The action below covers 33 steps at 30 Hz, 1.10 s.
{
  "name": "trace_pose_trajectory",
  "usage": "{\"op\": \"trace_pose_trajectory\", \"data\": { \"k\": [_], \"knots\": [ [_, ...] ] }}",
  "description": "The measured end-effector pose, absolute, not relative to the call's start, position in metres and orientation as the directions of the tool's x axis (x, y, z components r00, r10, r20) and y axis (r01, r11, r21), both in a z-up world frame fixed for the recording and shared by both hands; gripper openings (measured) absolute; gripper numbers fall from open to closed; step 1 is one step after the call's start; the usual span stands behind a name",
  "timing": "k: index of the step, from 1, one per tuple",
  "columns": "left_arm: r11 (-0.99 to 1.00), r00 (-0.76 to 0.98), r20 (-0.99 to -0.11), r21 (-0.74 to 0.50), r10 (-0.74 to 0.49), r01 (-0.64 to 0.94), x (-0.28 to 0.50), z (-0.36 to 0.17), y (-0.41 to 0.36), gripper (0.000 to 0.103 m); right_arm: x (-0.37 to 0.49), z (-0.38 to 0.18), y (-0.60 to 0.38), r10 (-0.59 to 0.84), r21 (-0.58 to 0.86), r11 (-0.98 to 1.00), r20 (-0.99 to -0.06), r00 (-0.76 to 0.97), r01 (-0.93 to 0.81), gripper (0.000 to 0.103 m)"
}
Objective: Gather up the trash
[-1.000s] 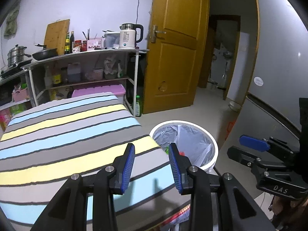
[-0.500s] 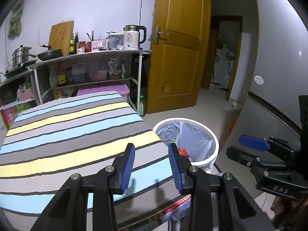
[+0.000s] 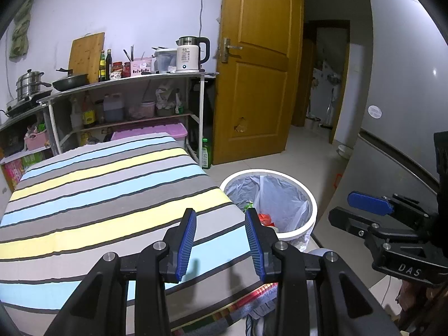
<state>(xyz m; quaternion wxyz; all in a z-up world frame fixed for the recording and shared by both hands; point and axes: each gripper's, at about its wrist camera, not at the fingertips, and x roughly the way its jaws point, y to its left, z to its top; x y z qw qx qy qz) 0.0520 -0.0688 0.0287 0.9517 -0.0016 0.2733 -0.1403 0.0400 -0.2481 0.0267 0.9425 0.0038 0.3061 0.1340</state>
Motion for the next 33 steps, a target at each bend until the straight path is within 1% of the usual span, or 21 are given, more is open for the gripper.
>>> {"op": "trace_pose_trajectory", "data": {
  "k": [33],
  "knots": [
    [0.964, 0.818, -0.519, -0.059, -0.25, 0.257, 0.0517, 0.0299, -0.072, 0.036, 0.0405, 0.0304, -0.2506, 0.253, 0.086, 0.964, -0.576, 0.778, -0.25, 0.053]
  ]
}}
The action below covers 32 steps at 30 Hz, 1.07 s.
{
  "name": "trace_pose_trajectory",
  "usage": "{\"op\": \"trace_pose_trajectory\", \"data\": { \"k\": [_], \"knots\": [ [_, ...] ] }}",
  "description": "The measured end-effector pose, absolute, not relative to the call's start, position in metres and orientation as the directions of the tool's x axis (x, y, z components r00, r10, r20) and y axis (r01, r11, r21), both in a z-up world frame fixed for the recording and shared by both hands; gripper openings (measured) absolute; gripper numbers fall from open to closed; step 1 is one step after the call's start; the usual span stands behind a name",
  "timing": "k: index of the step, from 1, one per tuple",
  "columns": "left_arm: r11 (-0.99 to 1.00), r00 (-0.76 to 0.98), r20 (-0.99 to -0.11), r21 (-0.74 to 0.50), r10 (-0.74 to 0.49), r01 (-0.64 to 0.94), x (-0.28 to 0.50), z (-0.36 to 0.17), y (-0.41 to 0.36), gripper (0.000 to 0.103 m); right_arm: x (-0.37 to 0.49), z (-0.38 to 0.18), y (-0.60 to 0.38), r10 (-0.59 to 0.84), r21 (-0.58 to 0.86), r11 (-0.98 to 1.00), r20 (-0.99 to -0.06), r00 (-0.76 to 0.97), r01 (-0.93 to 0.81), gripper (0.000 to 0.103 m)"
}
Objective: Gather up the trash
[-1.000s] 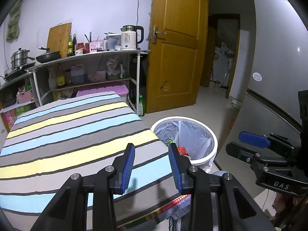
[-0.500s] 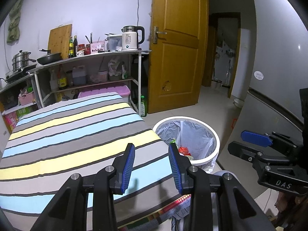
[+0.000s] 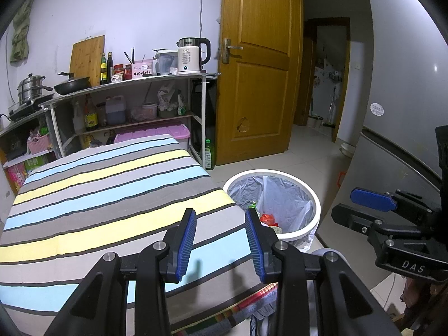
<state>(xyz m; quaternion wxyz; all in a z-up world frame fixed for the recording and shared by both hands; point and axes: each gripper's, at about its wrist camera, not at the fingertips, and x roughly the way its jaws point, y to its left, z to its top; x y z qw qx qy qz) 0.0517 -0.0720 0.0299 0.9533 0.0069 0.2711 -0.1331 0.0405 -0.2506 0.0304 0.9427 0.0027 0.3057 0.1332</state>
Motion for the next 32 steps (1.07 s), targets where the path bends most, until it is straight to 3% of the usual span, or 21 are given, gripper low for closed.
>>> {"op": "trace_pose_trajectory", "data": {
  "k": [32],
  "knots": [
    [0.961, 0.82, -0.508, -0.067, -0.265, 0.269, 0.057, 0.019, -0.068, 0.036, 0.053, 0.023, -0.252, 0.254, 0.087, 0.964, -0.594, 0.763, -0.252, 0.053]
  ]
}}
